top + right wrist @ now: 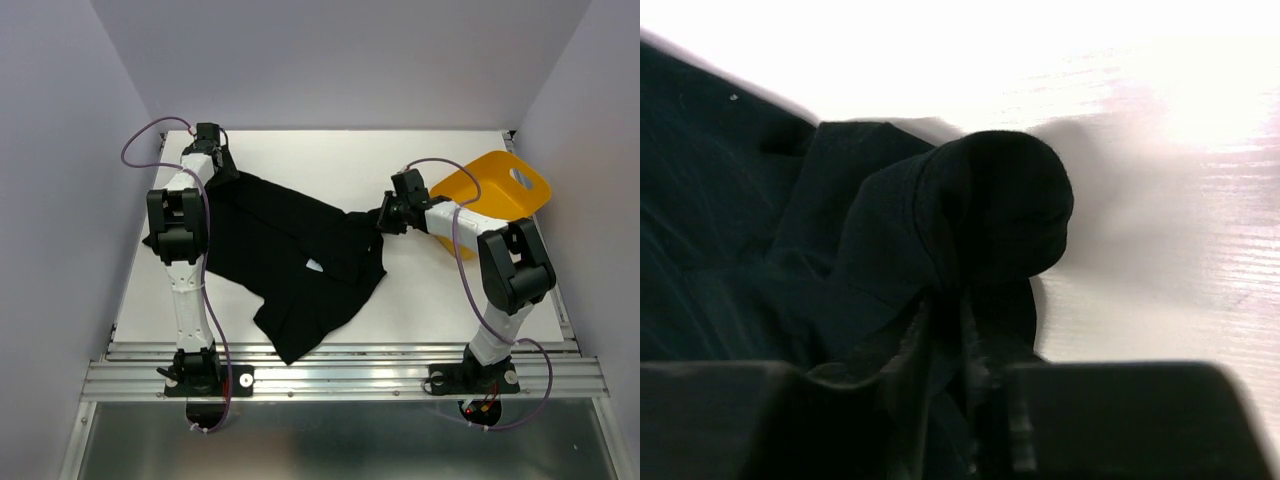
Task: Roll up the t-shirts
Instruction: Fold the T-shirt at the center of the board.
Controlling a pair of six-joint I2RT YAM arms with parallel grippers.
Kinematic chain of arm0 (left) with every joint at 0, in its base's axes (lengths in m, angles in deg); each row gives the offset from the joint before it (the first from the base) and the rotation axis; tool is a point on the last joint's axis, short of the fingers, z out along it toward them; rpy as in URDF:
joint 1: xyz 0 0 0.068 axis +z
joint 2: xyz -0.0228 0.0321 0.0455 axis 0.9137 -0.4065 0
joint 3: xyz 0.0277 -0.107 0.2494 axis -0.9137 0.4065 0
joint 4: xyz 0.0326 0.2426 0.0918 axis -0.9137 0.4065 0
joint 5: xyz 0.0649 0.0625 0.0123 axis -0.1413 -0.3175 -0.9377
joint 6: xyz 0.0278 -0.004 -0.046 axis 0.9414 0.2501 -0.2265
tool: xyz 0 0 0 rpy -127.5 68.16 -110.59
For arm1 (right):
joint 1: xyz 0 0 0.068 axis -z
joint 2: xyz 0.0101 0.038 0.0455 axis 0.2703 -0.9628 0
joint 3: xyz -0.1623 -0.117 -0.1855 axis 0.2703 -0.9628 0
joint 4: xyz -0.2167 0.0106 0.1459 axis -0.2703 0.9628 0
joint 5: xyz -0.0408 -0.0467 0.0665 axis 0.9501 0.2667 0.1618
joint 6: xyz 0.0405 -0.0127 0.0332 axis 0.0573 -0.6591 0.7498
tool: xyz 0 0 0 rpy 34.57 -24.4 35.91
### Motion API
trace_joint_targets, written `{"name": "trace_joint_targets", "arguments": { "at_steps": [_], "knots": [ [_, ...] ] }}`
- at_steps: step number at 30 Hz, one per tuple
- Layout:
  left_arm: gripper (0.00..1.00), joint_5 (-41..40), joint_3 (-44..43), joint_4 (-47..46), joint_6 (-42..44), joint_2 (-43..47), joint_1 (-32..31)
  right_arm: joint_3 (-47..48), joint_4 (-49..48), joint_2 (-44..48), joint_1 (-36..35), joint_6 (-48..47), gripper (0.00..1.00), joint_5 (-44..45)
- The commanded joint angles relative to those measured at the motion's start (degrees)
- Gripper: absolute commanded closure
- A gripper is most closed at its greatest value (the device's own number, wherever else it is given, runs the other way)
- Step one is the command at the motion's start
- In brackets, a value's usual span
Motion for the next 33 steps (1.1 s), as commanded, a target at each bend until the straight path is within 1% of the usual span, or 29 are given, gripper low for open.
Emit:
{"name": "trace_joint_targets", "arguments": {
  "at_steps": [1,2,3,7,13,14,15,17,19,20,26,33],
  "knots": [
    [0.32,-0.10,-1.53,0.83,0.50,0.25,0.59,-0.65,-3.72,1.44,-0.32,0.18,0.85,-1.80],
    [0.32,-0.10,-1.53,0.74,0.50,0.16,0.59,-0.83,-3.81,1.70,-0.32,0.18,0.90,-1.80],
    [0.32,-0.10,-1.62,0.83,0.50,0.16,0.59,-1.17,-4.07,2.14,-0.32,0.18,0.99,-1.71],
    [0.32,-0.10,-1.62,0.83,0.41,-0.19,0.68,-3.28,-3.63,6.17,-0.32,-0.17,0.99,-1.27],
    [0.32,0.08,-1.62,0.92,0.15,-0.63,0.94,-6.27,-1.43,9.70,-0.32,-0.78,0.99,-0.13],
    [0.32,0.16,-1.62,1.01,0.15,-0.72,0.94,-7.58,-1.35,10.05,-0.32,-0.70,0.88,0.05],
    [0.32,0.16,-1.62,1.01,0.06,-0.63,0.94,-8.03,-1.34,10.23,-0.32,-0.70,0.83,-0.04],
    [0.32,0.25,-1.62,0.92,0.06,-0.54,0.94,-8.82,-1.43,10.14,-0.32,-0.44,0.78,-0.13],
    [0.32,0.43,-1.53,0.92,-0.03,-0.54,1.03,-9.35,-1.52,9.79,-0.32,-0.08,0.65,0.05],
    [0.32,0.51,-1.45,0.92,-0.11,-0.37,1.03,-9.35,-1.78,9.71,-0.32,0.35,0.62,0.22],
    [0.32,0.34,-1.45,0.92,0.15,-0.28,1.03,-8.04,-2.49,8.30,-0.32,0.97,0.60,-0.21],
    [0.32,0.78,-1.45,0.92,0.15,-0.45,1.03,-6.72,-4.77,5.75,-0.32,1.76,0.58,-4.34]
  ]
}}
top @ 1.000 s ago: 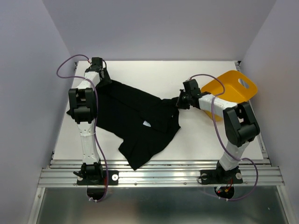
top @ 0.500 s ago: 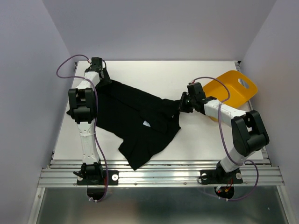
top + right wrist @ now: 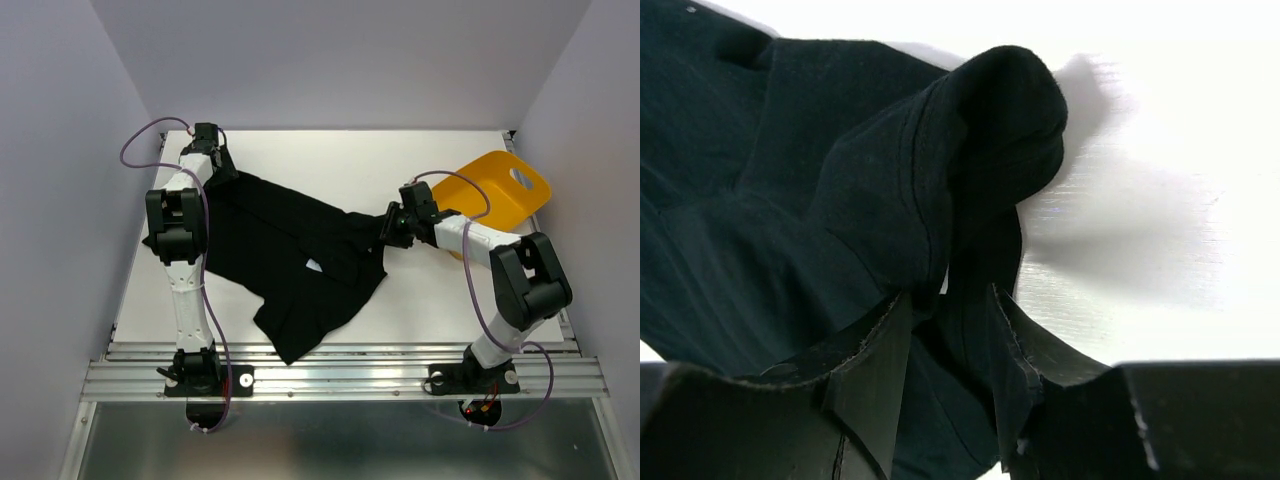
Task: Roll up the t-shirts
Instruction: Fold the T-shirt at the center of the board.
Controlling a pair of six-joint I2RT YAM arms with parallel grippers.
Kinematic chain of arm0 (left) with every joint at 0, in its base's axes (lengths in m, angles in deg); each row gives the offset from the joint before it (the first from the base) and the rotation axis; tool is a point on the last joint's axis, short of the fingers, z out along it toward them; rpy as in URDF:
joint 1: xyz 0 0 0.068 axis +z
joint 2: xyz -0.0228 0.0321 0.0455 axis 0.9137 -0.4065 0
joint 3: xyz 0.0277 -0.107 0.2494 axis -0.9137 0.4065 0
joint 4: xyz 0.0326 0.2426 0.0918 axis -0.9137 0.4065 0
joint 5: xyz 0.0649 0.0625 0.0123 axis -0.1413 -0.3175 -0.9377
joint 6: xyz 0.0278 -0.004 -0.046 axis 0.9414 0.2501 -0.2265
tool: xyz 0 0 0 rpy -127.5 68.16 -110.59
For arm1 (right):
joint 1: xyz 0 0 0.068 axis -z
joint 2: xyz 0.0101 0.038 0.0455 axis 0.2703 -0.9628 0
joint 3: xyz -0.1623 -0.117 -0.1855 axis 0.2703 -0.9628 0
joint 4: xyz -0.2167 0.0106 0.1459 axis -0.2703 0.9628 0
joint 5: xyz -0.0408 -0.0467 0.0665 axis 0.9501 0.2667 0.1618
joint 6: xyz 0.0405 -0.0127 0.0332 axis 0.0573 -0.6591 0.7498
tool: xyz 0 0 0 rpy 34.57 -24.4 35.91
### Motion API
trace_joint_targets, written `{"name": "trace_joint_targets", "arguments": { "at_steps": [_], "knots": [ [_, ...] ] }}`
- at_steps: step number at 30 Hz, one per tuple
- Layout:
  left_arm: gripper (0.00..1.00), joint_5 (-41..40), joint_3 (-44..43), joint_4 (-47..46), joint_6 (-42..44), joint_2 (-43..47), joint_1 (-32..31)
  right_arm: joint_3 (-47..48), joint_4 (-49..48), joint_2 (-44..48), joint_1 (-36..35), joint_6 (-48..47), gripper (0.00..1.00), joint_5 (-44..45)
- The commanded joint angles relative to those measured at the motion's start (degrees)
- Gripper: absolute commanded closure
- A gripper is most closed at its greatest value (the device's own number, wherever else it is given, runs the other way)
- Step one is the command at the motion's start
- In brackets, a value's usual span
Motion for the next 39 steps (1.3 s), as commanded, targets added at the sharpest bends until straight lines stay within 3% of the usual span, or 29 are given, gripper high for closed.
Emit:
{"name": "trace_joint_targets", "arguments": {
  "at_steps": [1,6,11,13,18,20,28,39],
  "knots": [
    [0.32,-0.16,-1.45,0.94,0.17,-0.52,0.59,2.86,-3.13,-2.49,-0.32,0.76,0.58,-3.14],
    [0.32,-0.25,-1.45,0.85,0.35,-0.61,0.59,2.51,-4.45,-2.23,-0.32,0.93,0.64,-5.07],
    [0.32,0.01,-1.71,0.85,0.35,-0.78,0.77,2.07,-4.54,-1.35,-0.32,1.63,0.55,-6.22],
    [0.32,0.19,-1.71,0.85,0.26,-0.87,0.77,1.89,-4.89,-1.35,-0.32,1.90,0.57,-6.48],
    [0.32,0.45,-1.62,0.85,0.17,-0.96,0.77,1.54,-5.94,-1.44,-0.32,2.78,0.94,-6.40],
    [0.32,0.45,-1.62,0.77,0.17,-0.87,0.77,1.54,-5.95,-1.00,-0.32,2.96,0.99,-6.40],
    [0.32,0.28,-1.80,0.85,0.17,-0.96,0.94,-0.04,-3.93,3.74,-0.32,2.60,0.99,-6.92],
    [0.32,0.10,-2.68,2.17,-0.01,-2.19,2.35,-9.26,-3.30,9.19,-1.38,4.53,0.99,-7.45]
  ]
}}
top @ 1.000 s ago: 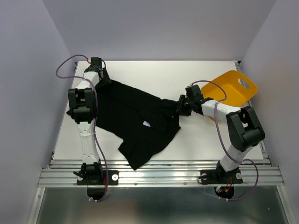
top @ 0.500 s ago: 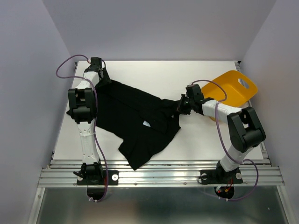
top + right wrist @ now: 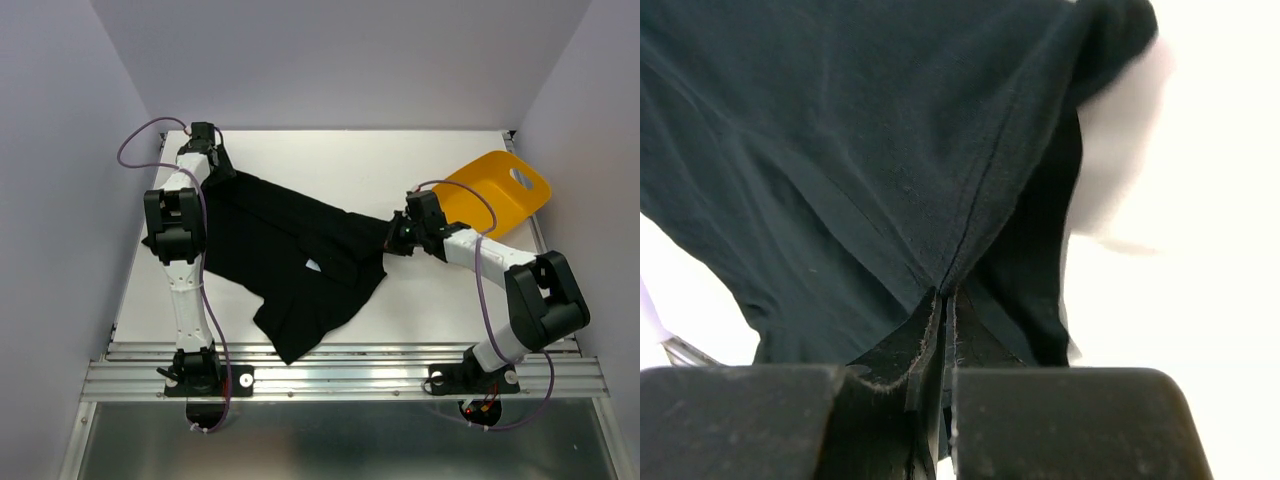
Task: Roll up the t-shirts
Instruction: Fold the T-shirt at the center of the board.
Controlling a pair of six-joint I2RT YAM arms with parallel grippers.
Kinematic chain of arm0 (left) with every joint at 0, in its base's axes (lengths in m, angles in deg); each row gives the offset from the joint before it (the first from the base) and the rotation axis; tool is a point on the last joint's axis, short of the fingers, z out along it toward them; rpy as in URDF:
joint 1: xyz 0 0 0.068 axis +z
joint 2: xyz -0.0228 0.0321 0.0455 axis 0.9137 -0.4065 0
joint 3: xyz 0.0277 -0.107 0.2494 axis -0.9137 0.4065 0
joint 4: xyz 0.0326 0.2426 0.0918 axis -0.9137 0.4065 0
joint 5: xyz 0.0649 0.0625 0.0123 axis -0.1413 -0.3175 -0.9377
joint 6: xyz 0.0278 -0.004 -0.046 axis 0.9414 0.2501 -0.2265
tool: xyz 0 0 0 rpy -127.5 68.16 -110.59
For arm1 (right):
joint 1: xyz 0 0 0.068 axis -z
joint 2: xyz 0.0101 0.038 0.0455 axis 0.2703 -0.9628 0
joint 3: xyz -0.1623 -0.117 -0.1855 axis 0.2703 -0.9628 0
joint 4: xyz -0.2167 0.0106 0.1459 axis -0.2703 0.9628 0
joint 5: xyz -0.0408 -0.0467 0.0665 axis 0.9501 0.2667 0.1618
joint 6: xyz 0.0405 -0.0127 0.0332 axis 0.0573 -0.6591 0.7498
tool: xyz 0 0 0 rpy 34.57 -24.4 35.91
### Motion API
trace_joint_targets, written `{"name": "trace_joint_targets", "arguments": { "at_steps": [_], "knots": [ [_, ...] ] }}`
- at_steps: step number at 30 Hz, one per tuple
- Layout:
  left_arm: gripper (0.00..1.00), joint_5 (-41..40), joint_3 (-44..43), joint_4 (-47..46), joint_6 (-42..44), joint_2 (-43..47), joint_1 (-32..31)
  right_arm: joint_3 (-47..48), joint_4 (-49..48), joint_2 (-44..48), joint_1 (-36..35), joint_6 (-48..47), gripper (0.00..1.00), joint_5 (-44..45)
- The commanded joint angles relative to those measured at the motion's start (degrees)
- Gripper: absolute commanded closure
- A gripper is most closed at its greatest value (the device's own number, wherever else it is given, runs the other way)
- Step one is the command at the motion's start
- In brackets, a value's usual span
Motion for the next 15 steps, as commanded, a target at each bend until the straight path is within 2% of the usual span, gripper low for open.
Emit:
{"name": "trace_joint_targets", "arguments": {
  "at_steps": [1,10,12,14,15],
  "knots": [
    [0.32,-0.73,-1.41,1.93,0.04,-1.38,1.48,-3.47,-0.62,1.94,-0.81,1.21,0.99,-0.24],
    [0.32,-0.90,-1.67,2.28,0.13,-2.43,1.83,-8.84,-5.72,-0.87,-0.81,4.03,0.99,1.51],
    [0.32,-0.73,-1.76,2.46,0.21,-2.61,1.83,-7.79,-4.67,-1.22,-0.81,2.98,0.89,2.13],
    [0.32,-0.64,-2.20,2.72,0.13,-2.52,1.83,-5.87,-2.21,-0.35,-0.81,1.40,0.84,3.19],
    [0.32,-0.12,-2.29,2.90,0.13,-2.26,1.83,-4.90,-0.20,0.18,-0.81,0.96,0.75,3.62]
  ]
}}
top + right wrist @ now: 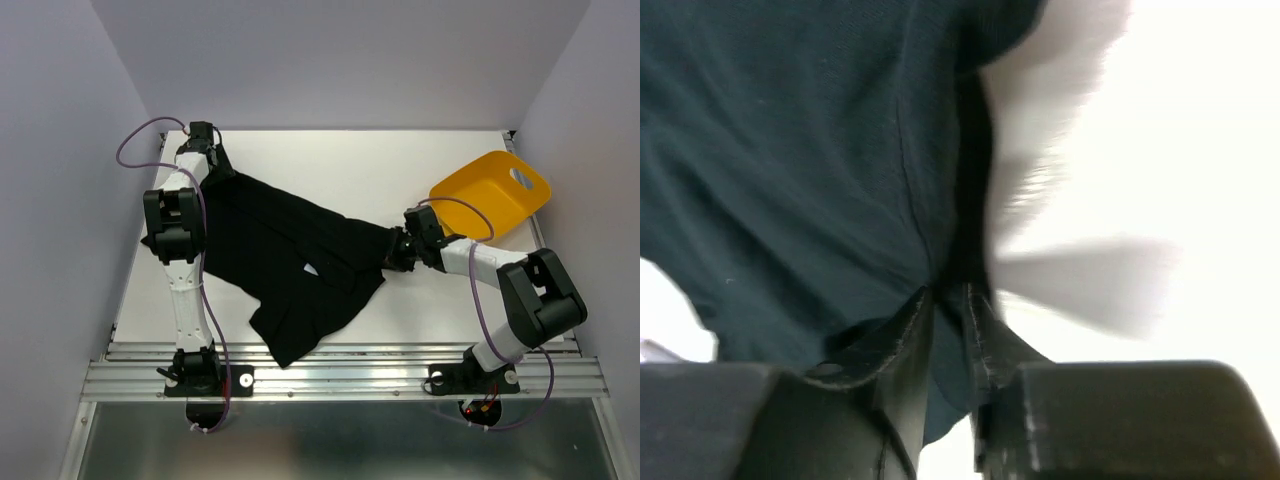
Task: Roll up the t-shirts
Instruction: Fold the T-shirt at the center of the board.
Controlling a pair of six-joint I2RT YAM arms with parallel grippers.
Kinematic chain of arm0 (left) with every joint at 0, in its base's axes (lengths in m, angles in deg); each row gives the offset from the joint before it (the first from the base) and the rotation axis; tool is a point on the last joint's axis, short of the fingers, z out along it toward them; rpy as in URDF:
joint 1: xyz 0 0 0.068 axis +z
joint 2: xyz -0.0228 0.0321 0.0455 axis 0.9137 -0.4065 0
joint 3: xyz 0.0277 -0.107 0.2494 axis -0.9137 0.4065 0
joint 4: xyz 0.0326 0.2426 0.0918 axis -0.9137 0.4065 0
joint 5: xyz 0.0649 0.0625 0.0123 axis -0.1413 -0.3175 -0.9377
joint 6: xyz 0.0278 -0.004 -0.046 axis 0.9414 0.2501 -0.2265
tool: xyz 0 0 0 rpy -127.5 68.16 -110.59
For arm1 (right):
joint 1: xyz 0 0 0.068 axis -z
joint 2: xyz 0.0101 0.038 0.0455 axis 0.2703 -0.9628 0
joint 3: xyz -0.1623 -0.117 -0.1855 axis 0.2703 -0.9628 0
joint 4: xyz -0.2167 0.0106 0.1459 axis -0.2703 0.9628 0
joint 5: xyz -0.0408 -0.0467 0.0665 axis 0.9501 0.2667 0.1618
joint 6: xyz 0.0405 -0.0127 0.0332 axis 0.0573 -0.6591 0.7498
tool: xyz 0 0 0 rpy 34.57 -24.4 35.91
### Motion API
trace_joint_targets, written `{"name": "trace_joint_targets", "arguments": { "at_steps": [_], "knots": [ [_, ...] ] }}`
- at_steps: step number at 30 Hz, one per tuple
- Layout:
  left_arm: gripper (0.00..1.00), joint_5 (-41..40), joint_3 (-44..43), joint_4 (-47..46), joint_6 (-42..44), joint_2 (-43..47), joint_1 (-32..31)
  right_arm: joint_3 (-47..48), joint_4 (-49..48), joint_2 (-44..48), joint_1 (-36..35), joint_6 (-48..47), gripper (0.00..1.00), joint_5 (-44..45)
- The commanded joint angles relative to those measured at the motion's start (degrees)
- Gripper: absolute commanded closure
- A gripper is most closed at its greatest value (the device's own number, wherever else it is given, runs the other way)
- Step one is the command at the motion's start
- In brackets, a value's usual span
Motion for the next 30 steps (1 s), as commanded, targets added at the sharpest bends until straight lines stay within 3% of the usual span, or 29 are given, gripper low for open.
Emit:
{"name": "trace_joint_targets", "arguments": {
  "at_steps": [1,4,8,16,23,30],
  "knots": [
    [0.32,-0.40,-1.39,2.44,0.15,-1.47,1.30,3.81,4.58,1.86,-0.15,-2.94,0.69,3.76],
    [0.32,0.83,-1.30,2.26,0.06,0.28,1.30,8.02,7.92,3.89,-0.15,-4.70,0.57,4.99],
    [0.32,1.62,-1.22,2.18,0.15,2.39,1.30,11.89,10.12,5.73,-1.81,-5.75,0.55,6.04],
    [0.32,1.89,0.10,2.35,-0.29,4.33,1.30,17.26,14.08,3.28,-19.02,-6.46,0.48,15.88],
    [0.32,1.63,1.42,2.18,-0.38,5.30,1.30,28.15,18.99,-6.82,-30.63,-14.26,0.46,25.19],
    [0.32,1.36,1.68,2.26,-0.47,5.39,1.30,37.38,20.67,-17.37,-33.81,-23.49,0.46,32.76]
  ]
}}
